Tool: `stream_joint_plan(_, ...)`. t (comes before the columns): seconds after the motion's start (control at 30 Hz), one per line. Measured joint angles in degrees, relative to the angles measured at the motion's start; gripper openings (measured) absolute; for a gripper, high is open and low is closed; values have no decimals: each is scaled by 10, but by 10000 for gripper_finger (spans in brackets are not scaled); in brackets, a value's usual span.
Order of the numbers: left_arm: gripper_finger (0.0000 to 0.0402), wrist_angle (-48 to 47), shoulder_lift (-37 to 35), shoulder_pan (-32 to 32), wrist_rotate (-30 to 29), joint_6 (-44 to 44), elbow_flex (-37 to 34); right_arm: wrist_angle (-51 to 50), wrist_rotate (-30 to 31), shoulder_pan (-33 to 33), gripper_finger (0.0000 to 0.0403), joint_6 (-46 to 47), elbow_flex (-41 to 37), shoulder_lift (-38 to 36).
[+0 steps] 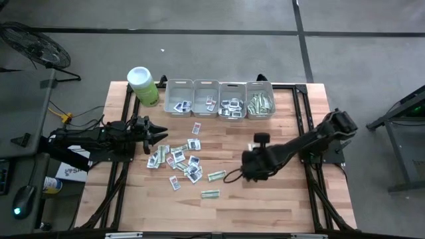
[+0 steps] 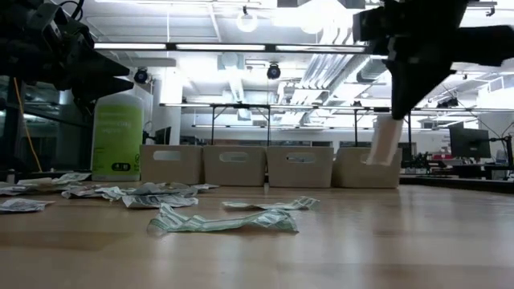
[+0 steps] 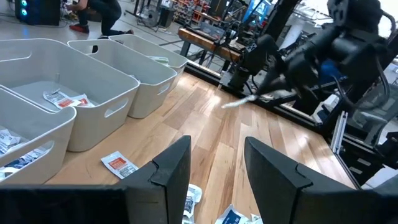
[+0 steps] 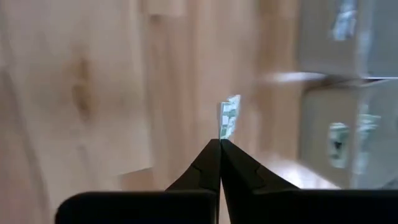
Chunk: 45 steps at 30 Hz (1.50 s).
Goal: Pick & Place First Aid Supplies
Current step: Put the bandage into the right gray bin
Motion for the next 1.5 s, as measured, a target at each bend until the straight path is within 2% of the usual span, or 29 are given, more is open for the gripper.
stream_joint_plan(0.2,150,0,0,0,0,0,0,0,116,-40,0,-13,-54,-52)
stream_joint_plan(0.4,150,0,0,0,0,0,0,-9,239,-78,0,-26,-78,-71)
stream_joint_plan(0.57,150,0,0,0,0,0,0,-5,293,-117,0,-78,-105,-99)
stream_joint_plan(0.67,150,0,0,0,0,0,0,18,307,-157,0,-141,-135,-116)
stream_joint_plan(0.8,150,0,0,0,0,0,0,98,304,-218,0,-262,-185,-139)
stream_joint_plan(1.03,150,0,0,0,0,0,0,337,307,-297,0,-504,-265,-156)
stream_joint_plan(1.13,150,0,0,0,0,0,0,422,287,-322,0,-584,-293,-156)
stream_joint_plan(1.27,150,0,0,0,0,0,0,485,280,-352,0,-638,-319,-156)
stream_joint_plan(1.5,150,0,0,0,0,0,0,493,271,-375,7,-654,-320,-156)
